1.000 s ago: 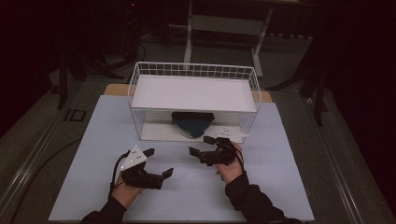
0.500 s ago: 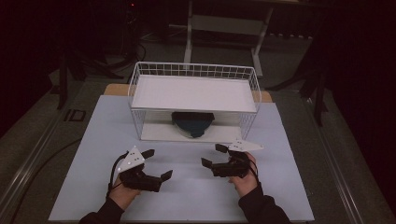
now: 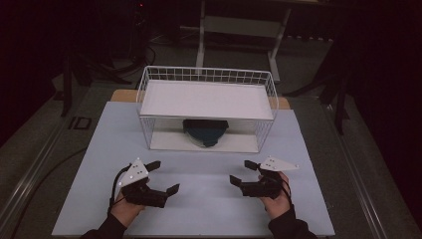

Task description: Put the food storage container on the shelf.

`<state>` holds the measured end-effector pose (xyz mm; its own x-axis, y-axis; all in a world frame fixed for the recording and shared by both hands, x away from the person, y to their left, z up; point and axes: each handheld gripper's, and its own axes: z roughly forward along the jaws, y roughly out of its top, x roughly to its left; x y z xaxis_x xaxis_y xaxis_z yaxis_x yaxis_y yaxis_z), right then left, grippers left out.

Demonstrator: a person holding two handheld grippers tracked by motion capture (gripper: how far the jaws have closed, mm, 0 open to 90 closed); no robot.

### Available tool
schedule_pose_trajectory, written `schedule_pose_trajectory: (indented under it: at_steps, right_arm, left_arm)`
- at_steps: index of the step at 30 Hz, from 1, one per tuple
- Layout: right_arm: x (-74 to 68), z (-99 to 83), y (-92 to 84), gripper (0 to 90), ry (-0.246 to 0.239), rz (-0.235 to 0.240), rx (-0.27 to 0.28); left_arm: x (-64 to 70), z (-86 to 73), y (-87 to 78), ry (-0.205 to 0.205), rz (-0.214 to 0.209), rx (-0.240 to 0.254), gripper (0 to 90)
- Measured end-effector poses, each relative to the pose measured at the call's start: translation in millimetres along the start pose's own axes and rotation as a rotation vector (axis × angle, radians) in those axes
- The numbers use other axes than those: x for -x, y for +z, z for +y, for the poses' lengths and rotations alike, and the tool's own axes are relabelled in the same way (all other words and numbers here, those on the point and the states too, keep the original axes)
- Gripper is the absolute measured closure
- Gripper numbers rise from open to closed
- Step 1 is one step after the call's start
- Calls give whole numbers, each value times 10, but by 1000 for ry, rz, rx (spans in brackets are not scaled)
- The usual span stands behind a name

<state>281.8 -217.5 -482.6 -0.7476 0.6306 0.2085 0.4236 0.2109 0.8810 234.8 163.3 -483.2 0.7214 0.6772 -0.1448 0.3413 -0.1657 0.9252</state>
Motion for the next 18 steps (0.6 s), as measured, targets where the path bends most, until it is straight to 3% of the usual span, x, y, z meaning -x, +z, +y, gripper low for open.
schedule_pose_trajectory:
  at_steps: [7, 18]
  right_arm:
    - [33, -143, -124, 145, 8, -4, -34]
    - [101, -294, -307, 144, -5, -18, -32]
  left_arm:
    - [-16, -54, -55, -8, 14, -13, 2]
    - [-21, -135, -125, -14, 27, -22, 2]
